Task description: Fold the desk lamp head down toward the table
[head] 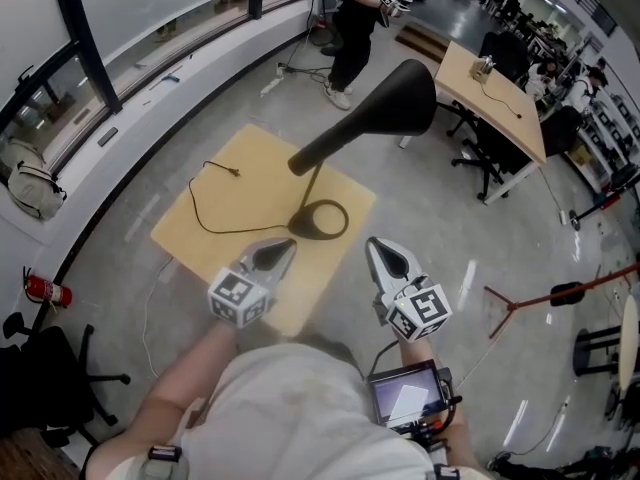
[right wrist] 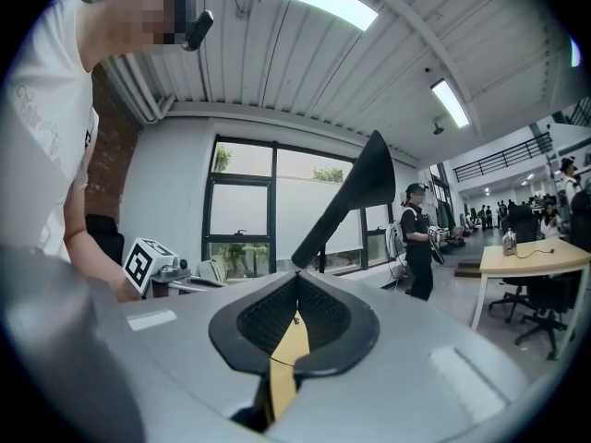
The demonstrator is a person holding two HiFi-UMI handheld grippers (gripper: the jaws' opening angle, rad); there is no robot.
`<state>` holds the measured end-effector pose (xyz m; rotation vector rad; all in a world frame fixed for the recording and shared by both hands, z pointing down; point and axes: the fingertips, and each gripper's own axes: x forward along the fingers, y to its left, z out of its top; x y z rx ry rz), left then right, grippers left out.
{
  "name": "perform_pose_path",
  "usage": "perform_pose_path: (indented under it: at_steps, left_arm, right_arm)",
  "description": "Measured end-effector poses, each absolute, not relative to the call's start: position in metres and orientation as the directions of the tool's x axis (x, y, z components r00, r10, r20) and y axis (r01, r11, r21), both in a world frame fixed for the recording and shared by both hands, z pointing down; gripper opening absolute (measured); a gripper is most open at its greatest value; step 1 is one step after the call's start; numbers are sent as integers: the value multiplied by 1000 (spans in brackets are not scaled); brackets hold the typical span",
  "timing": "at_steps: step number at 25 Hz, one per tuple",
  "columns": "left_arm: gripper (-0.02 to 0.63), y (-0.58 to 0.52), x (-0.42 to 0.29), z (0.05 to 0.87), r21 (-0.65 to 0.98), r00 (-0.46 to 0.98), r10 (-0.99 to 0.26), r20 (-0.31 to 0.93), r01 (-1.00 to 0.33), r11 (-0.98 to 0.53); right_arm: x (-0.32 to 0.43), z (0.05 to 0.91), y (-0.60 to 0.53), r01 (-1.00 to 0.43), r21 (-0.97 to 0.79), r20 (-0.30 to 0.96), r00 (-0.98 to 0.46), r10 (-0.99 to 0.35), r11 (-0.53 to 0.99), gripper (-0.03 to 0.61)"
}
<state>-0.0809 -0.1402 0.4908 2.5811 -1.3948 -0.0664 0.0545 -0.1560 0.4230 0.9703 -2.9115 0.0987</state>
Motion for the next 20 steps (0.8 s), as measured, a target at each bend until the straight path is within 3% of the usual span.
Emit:
perform_pose_path:
  at_steps: [9, 20]
  left_arm:
    - [2, -165, -92, 482, 156, 528, -847, 58, -843, -515]
    - [2, -219, -118, 418, 95, 482, -875, -35, -870, -483]
  right_arm:
    - [49, 398, -180, -565, 11, 39, -824, -565, 825, 15]
    - [59, 316, -229, -574, 114, -20, -817, -576, 811, 23]
